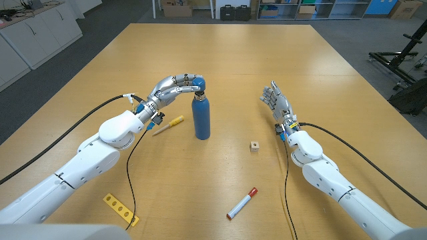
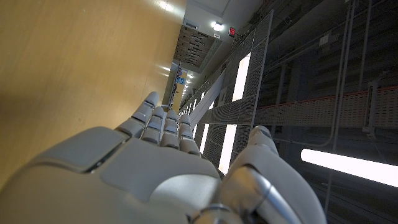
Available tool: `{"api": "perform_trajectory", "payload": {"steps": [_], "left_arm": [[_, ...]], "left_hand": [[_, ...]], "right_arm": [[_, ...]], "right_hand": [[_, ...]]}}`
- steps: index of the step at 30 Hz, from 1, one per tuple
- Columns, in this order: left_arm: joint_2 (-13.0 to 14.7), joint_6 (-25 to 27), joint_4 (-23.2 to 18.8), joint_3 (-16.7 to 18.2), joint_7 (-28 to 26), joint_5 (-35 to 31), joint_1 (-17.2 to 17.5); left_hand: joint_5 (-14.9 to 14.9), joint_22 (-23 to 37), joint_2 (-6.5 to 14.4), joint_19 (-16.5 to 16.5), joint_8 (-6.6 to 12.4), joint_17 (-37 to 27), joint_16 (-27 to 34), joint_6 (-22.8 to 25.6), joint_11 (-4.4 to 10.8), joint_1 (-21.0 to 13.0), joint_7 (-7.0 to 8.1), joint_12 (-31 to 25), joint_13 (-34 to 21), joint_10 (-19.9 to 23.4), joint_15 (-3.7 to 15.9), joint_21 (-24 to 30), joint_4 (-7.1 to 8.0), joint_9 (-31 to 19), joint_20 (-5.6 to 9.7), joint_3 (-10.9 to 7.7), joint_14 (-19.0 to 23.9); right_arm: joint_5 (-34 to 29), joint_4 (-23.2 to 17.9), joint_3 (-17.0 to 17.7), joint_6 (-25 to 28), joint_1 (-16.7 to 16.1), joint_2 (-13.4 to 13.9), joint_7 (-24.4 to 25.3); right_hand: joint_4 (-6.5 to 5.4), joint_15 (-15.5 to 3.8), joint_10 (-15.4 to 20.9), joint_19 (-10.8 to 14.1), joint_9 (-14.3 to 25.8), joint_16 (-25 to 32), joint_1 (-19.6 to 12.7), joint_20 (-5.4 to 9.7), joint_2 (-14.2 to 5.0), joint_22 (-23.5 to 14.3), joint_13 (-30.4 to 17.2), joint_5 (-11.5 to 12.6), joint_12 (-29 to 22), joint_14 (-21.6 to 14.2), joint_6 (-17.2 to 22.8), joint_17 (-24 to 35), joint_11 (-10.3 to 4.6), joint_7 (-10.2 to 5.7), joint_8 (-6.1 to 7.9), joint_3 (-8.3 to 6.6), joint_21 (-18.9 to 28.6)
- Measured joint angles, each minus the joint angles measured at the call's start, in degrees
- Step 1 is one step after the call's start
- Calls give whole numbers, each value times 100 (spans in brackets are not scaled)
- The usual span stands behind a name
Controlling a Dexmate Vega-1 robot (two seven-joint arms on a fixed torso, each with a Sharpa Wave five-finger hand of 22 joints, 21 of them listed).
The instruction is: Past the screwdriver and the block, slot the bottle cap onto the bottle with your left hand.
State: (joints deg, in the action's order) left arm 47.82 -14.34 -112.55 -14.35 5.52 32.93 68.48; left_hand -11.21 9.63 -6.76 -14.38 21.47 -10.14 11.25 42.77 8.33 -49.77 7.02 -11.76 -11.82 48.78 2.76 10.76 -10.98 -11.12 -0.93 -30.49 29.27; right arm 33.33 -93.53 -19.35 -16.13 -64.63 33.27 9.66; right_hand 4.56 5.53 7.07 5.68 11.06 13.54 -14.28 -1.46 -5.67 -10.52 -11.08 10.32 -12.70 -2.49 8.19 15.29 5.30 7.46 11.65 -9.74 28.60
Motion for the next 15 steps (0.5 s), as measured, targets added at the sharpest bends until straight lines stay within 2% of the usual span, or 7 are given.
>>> {"api": "perform_trajectory", "payload": {"steps": [12,13,15], "left_arm": [[53,-34,14,-25,-17,-3,4],[59,-34,13,-28,-21,-10,4],[72,-35,14,-35,-24,-21,4]], "left_hand": [[-27,13,1,31,-93,0,-46,-12,31,1,13,19,-3,-31,0,0,-16,-2,-30,-16,0],[-27,13,70,31,-98,0,-46,-30,31,71,31,52,-3,-31,0,0,-23,-3,-30,-23,0],[-27,13,74,30,-114,0,-45,-38,62,92,39,63,-5,-62,0,0,-23,-3,-31,-23,0]], "right_arm": [[-1,2,-9,0,2,-3,5],[-1,1,-10,0,2,-3,6],[-2,-2,-12,0,3,-5,7]], "right_hand": [[0,0,0,9,0,0,0,-9,0,0,0,0,0,0,0,0,0,0,0,0,-22],[0,0,0,9,0,0,0,-9,0,0,0,0,0,0,0,0,0,0,0,0,-21],[0,0,0,9,0,0,0,-9,0,0,0,0,0,0,0,0,0,0,0,0,-21]]}}
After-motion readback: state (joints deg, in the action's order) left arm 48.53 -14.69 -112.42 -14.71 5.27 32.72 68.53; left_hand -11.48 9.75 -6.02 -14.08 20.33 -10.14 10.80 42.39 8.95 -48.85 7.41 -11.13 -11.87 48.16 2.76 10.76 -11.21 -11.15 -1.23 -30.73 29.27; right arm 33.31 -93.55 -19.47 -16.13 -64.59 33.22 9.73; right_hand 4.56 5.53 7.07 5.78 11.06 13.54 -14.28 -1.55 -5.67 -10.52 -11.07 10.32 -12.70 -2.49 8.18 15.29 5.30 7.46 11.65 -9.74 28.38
